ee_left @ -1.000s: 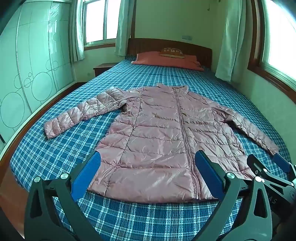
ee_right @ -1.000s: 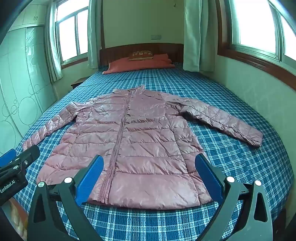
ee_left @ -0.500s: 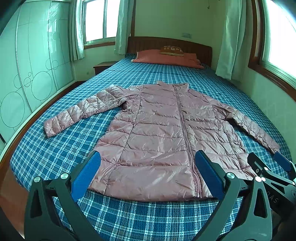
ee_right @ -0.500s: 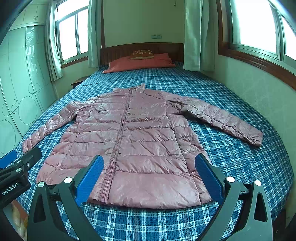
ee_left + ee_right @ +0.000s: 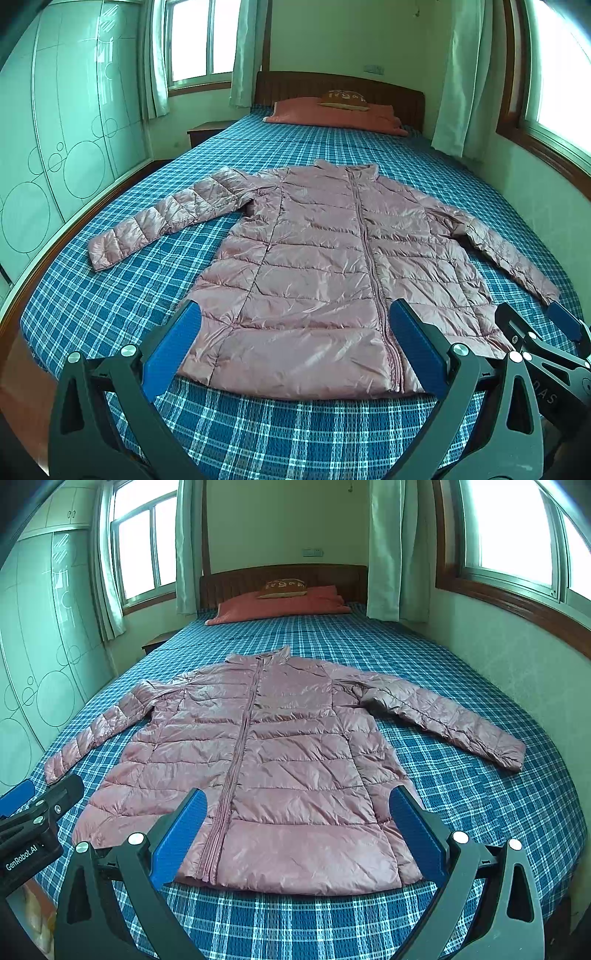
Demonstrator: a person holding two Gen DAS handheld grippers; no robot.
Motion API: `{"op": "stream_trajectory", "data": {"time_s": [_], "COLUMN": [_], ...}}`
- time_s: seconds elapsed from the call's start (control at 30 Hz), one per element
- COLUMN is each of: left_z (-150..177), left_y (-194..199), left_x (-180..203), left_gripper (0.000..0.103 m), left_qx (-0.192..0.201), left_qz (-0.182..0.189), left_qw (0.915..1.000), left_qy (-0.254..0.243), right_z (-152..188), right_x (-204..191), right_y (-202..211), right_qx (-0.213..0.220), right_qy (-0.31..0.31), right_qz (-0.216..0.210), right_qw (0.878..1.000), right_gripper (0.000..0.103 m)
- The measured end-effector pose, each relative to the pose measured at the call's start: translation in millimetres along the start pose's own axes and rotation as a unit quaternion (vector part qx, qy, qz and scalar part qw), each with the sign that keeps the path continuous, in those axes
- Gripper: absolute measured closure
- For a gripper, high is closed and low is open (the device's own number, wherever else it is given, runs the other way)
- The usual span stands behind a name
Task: Fold large clothes
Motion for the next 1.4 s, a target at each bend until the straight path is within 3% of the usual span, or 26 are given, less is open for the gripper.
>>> {"op": "stream_trajectory", "data": {"time_s": [1.4], "left_z": [4.9], "left_y": [-2.6], "left_x": [-3.6], "left_gripper": [0.002], "left_qx": [-0.01], "left_qz": [-0.003], "left_qw": [0.9999], "left_qy": [0.002], "right_z": [4.8], "right_x": [-1.6], "right_y": [-1.5], "right_qx": [-0.004], "right_qy": [0.002], "right_qz": [0.0], "right_qw": [1.0], "right_gripper": [0.005]}}
Point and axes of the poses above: each gripper's, at about its wrist camera, not at the fingertips, and y roughly against the way its jaws point, x to its right, z to its underside, the point moved 10 cm from there along -y, roughly the way its jaws point, and after that the axes turned 10 degrees about x, right-handed, at the moved point
